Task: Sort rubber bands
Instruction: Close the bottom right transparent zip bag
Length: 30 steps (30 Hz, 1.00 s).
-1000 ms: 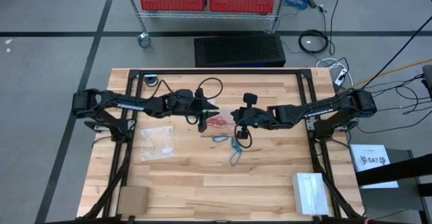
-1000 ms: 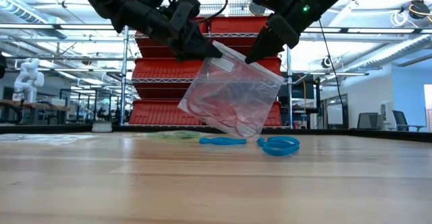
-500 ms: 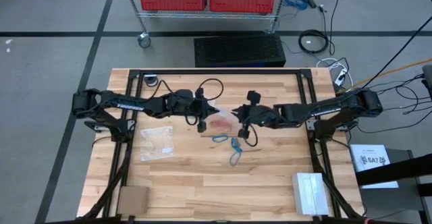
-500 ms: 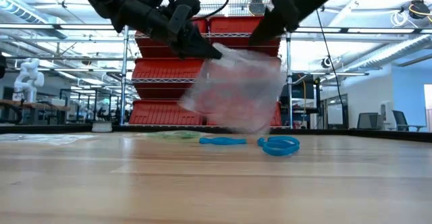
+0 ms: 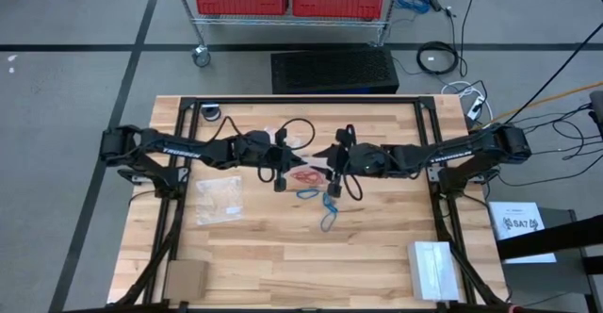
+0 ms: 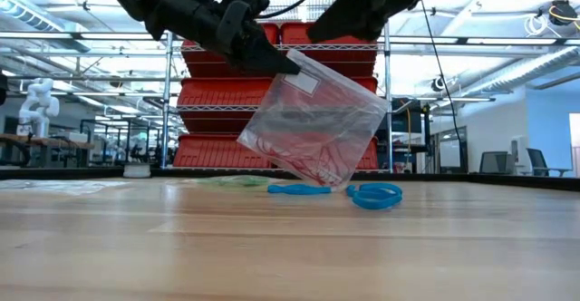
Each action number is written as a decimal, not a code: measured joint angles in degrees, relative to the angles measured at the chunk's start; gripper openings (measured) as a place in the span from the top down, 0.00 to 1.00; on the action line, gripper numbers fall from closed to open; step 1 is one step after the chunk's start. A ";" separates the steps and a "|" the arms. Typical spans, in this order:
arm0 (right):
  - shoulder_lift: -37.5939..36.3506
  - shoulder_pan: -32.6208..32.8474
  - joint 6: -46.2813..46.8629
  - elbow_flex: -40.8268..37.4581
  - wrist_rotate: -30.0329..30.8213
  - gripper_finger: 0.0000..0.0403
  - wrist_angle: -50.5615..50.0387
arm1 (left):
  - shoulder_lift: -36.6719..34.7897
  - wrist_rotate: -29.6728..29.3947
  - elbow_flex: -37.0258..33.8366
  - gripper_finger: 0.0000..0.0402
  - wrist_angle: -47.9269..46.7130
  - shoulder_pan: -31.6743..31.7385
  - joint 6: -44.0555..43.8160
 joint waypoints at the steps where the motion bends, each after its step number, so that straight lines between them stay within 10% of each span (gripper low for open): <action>1: 0.35 -0.04 0.03 0.01 -0.15 0.63 1.09 | 0.00 0.01 0.00 1.00 -0.02 0.02 0.01; 17: 4.52 -2.86 1.94 0.00 -1.52 0.70 5.66 | 0.00 0.12 0.00 1.00 0.40 0.02 0.00; 30: 4.48 -3.21 1.03 0.00 -1.91 0.98 3.53 | 0.00 0.12 0.02 1.00 1.14 0.03 -0.02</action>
